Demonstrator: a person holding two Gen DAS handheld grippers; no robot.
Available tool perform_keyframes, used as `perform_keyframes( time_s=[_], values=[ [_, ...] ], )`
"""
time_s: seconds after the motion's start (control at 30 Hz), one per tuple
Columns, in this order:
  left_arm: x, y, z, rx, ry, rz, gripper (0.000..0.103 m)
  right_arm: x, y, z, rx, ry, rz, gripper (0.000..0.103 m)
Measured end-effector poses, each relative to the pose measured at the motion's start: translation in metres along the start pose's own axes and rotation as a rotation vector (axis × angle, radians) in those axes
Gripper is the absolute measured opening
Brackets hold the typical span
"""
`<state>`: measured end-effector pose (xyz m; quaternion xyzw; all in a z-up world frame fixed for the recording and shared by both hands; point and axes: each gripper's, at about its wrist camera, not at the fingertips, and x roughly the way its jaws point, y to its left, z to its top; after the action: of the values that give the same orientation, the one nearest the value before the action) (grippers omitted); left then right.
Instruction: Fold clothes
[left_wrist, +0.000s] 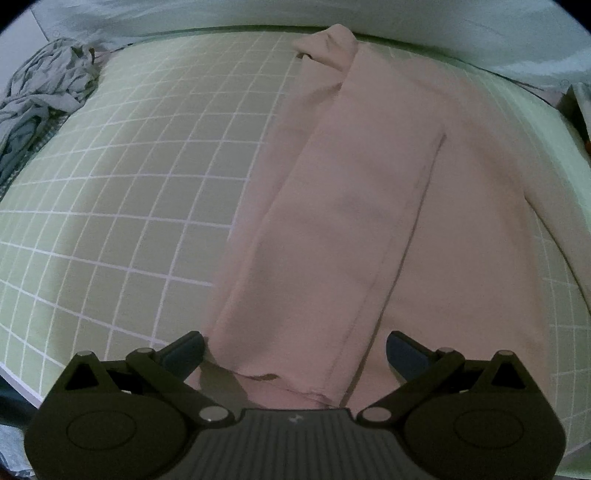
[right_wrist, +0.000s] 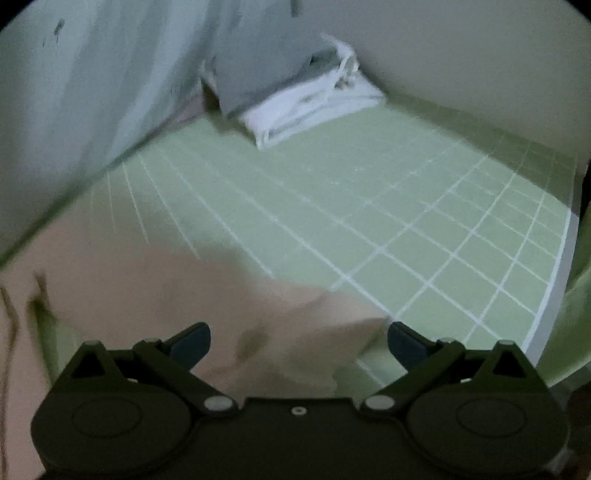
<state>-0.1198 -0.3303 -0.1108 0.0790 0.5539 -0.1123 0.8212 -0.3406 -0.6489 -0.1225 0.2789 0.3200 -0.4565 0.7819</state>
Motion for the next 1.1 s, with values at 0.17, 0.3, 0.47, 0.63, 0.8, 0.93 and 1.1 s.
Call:
perform_keyframes(
  time_s=[0.17, 0.3, 0.47, 0.63, 0.8, 0.93, 1.1],
  values=[
    [-0.003, 0.003, 0.002, -0.018, -0.003, 0.009, 0.103, 0.010, 0.002, 0.003, -0.011, 0.011, 0.001, 0.089],
    [-0.008, 0.016, 0.003, -0.052, -0.024, 0.024, 0.103, 0.011, 0.009, 0.010, -0.045, 0.006, 0.009, 0.047],
    [-0.011, 0.032, 0.010, -0.068, -0.048, 0.035, 0.103, 0.007, 0.019, 0.016, -0.041, -0.006, 0.096, 0.015],
    [-0.010, 0.048, 0.022, -0.074, -0.058, 0.027, 0.103, -0.011, 0.055, 0.024, -0.066, -0.049, 0.217, 0.007],
    [-0.006, 0.068, 0.036, -0.056, -0.070, 0.020, 0.103, -0.035, 0.125, 0.022, -0.116, -0.032, 0.523, 0.006],
    [-0.003, 0.083, 0.051, -0.048, -0.084, 0.019, 0.103, -0.034, 0.181, 0.001, -0.022, 0.160, 0.915, 0.009],
    [-0.002, 0.087, 0.069, -0.031, -0.115, -0.014, 0.103, -0.035, 0.214, -0.024, -0.037, 0.259, 0.926, 0.082]
  ],
)
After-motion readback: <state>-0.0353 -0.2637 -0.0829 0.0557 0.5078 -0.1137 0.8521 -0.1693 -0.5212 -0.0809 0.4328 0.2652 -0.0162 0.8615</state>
